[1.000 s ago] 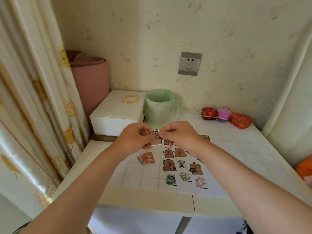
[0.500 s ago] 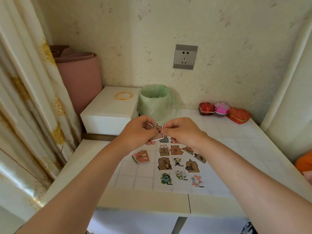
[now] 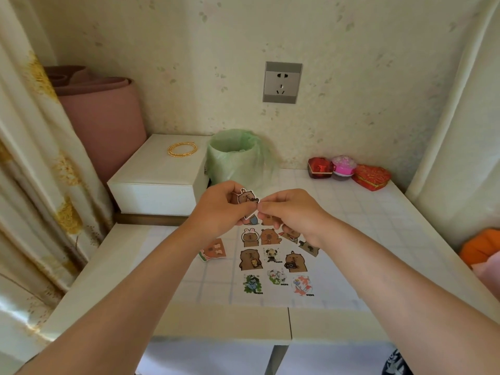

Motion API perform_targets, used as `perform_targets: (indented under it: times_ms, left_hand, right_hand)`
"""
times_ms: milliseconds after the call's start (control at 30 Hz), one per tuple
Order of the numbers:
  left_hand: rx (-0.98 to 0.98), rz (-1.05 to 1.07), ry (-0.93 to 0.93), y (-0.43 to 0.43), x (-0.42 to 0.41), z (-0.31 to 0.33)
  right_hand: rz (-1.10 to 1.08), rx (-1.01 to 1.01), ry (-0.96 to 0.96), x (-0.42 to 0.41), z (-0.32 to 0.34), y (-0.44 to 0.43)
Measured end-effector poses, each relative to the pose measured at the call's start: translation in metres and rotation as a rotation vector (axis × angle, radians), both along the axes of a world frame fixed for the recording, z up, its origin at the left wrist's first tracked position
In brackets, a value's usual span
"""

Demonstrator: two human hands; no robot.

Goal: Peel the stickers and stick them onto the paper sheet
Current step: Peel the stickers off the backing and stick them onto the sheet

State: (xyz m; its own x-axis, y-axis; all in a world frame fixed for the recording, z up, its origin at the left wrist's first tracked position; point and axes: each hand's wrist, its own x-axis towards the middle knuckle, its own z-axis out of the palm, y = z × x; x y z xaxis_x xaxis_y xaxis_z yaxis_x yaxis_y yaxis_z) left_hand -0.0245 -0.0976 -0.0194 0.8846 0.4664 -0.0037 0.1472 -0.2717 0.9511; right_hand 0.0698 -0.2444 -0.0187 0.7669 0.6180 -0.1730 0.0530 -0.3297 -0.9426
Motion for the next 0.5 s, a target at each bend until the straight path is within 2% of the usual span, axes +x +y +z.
perform_targets:
  times_ms: [133, 267, 367, 500]
  left_hand:
    - [-0.066, 0.078, -0.033, -0.004, 0.004, -0.001]
    - [-0.213, 0.082, -0.072, -0.007, 0.007, 0.002]
    - [-0.264, 0.037, -0.084, -0.011, 0.008, 0.004]
    - [-0.27, 0.002, -0.076, -0.013, 0.01, 0.005]
  right_hand:
    - [0.014, 0.09, 0.241, 0.002, 0.001, -0.001]
    - [0.058, 0.176, 0.472, 0.006, 0.004, -0.005]
    - [0.076, 0.177, 0.49, 0.01, 0.003, -0.009]
    - [0.06, 0.169, 0.404, 0.012, 0.002, -0.012]
